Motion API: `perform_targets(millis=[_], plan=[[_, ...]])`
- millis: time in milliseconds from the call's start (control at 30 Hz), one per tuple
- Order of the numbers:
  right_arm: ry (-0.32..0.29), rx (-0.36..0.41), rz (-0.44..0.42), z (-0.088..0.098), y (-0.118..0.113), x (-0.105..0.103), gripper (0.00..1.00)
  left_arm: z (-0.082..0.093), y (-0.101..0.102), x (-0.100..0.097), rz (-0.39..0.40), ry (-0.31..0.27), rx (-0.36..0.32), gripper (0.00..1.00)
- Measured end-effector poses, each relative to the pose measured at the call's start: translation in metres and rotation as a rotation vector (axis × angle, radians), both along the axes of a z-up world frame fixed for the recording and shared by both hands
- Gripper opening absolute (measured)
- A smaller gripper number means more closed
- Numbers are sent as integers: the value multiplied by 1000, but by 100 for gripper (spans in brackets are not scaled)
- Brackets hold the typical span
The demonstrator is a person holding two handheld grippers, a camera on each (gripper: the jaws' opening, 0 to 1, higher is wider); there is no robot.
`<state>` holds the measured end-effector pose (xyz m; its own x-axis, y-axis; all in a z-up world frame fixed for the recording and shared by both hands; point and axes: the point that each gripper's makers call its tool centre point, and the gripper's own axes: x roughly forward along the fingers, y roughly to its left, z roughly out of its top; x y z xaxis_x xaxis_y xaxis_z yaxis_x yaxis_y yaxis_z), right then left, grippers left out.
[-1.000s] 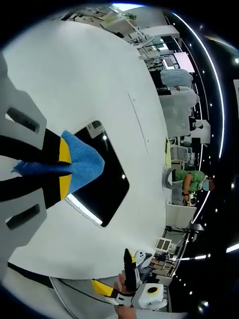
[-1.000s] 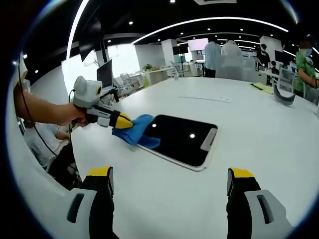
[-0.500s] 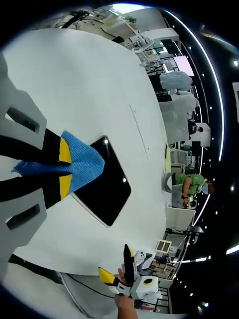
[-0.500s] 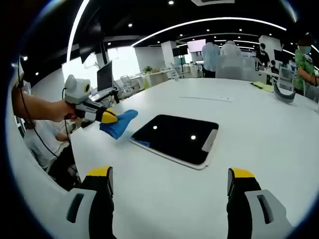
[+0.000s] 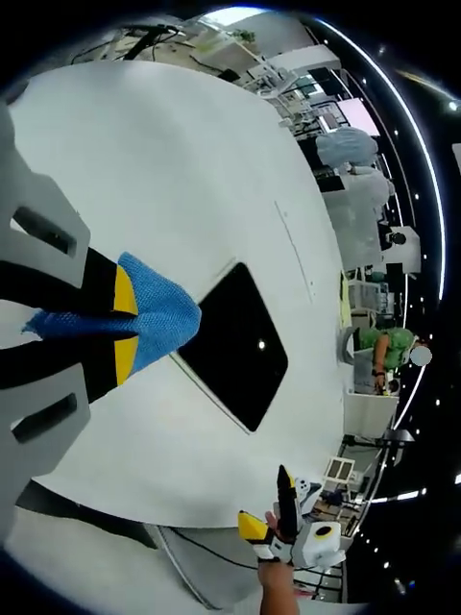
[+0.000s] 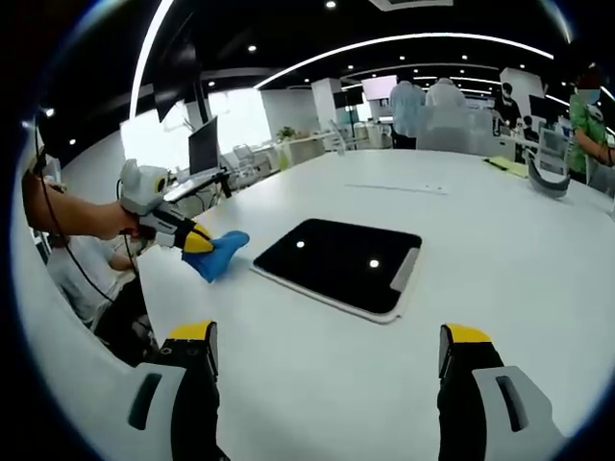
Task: Wipe the mirror surface with the cleaning cloth until all visible marks leave the cleaned area.
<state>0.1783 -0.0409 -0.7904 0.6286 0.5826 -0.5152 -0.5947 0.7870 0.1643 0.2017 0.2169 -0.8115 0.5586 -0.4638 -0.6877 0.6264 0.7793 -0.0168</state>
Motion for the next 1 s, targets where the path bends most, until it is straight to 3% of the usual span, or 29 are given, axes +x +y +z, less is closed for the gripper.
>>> perform_targets(millis=[367,567,767,900,1000], plan=[[6,-1,5,1,-2,4,96,-22,5,-9,-5,69,23,6],[14,4,-5,0,-6,5,96,-39,11,-15,-48,93,38,11],[28,4,-8,-5,-6,3,96,-36,9,-14,-75,90,19,13],[29,3,-4,-5,-5,4,96,-28,11,-10,-73,55,32,26],[27,2,-3,-4,-4,7,96,-15,12,-5,-39,43,-24,25]])
